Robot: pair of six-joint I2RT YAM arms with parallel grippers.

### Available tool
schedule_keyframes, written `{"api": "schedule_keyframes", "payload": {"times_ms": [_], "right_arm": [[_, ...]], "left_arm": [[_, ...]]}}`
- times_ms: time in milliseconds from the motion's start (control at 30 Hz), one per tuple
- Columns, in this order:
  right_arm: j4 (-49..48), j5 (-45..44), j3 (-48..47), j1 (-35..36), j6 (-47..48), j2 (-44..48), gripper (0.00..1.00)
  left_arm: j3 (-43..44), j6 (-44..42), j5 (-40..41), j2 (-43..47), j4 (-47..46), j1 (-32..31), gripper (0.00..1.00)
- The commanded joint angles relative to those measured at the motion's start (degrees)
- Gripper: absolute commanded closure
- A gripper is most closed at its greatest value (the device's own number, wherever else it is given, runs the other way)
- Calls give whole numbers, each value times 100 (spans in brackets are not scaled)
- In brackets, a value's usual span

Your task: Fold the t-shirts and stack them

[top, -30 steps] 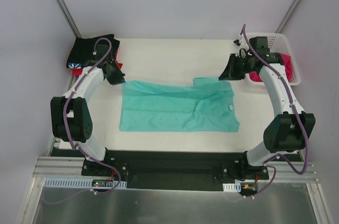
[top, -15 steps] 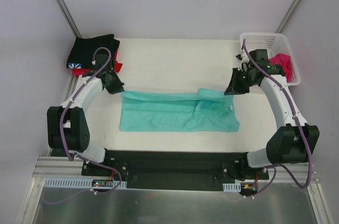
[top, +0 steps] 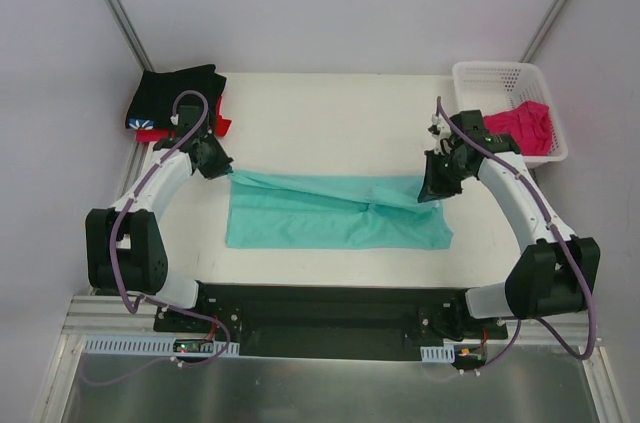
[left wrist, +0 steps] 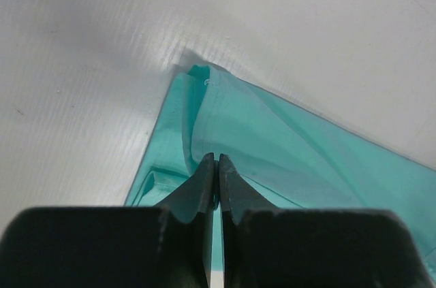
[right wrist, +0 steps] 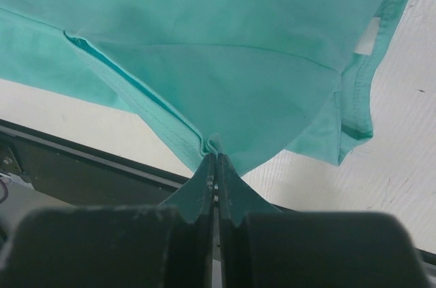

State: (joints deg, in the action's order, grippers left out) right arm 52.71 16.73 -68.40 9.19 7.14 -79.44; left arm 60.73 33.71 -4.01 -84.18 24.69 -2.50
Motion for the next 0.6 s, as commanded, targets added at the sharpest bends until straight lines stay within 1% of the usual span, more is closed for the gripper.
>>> {"api": "schedule_keyframes", "payload": {"times_ms": [0, 233, 467, 533, 567], "right_arm": [[152, -258, 99, 197, 77, 139, 99], [187, -513, 266, 539, 86, -19, 99], [249, -855, 292, 908, 104, -432, 99], [240, -865, 292, 962, 95, -572, 96], [231, -873, 301, 1014, 86, -625, 91]], "left_arm": [[-96, 56, 111, 279, -52, 74, 100], [-61, 65, 93, 227, -69, 74, 100], [-79, 91, 49, 201, -104, 74, 100], [-96, 100, 50, 174, -113, 74, 100], [-88, 100, 50, 174, -113, 83, 100]]}}
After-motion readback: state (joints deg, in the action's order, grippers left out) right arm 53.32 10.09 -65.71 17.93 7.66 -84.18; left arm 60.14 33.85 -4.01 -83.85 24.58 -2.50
